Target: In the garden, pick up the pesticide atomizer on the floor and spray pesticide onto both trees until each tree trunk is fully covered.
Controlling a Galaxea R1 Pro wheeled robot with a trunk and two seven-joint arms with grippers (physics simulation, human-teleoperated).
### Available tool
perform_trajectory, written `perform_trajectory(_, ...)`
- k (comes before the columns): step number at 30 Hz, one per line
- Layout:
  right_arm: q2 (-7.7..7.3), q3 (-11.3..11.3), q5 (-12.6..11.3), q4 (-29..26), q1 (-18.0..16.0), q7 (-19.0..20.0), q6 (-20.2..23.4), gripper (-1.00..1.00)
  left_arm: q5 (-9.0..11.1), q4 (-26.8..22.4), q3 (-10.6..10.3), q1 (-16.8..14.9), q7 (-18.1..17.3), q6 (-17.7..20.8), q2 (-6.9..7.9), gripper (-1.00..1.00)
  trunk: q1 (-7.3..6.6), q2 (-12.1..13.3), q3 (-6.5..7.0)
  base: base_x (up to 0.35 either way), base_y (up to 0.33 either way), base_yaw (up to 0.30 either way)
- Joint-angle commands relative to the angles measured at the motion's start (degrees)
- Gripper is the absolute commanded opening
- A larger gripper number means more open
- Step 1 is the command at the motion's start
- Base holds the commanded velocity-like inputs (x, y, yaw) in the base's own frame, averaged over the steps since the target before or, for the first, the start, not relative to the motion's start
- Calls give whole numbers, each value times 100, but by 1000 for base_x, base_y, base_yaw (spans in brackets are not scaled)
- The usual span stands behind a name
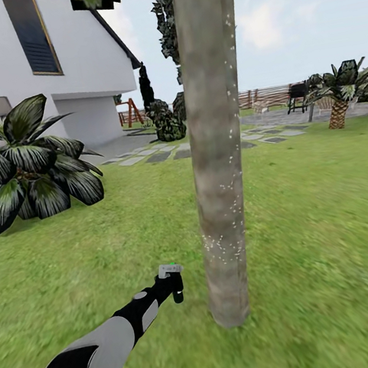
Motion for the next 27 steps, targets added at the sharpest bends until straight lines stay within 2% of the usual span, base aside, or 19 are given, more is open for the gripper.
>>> perform_trajectory(1, 3, 40, 33, 24, -11, -44, -19, 100, -47, 5, 51, -4, -14, -20, 0, -100, 0, -4, -14, -90, 94, -198)
perform_trajectory(15, 3, 40, 31, 27, -11, -44, -19, 100, -47, 6, 53, -4, -14, -20, -3, -100, 0, -4, -128, -264, 182, -204)
perform_trajectory(22, 3, 38, 32, 24, -11, -48, -18, 100, -37, -10, 40, -4, -96, -29, -12, -100, 0, -4, -153, -56, 35, -84)
perform_trajectory(24, -1, 34, 33, 22, -11, -49, -19, 100, -16, -164, 47, -4, -141, 117, -27, -100, 0, -4, -153, -5, 3, -7)
perform_trajectory(25, -2, 33, 34, 22, -11, -51, -19, 100, 31, -453, 58, -4, -152, 441, -47, -100, 0, -4, -153, -3, 2, -4)
perform_trajectory(26, -4, 32, 32, 22, -11, -51, -19, 100, 107, -904, 70, -4, -158, 1005, -58, -100, 0, -4, -153, -2, 1, -3)
perform_trajectory(27, -5, 32, 31, 22, -11, -52, -19, 100, 232, -1736, 88, -4, -158, 2112, -61, -100, 0, -4, -153, -1, 1, -1)
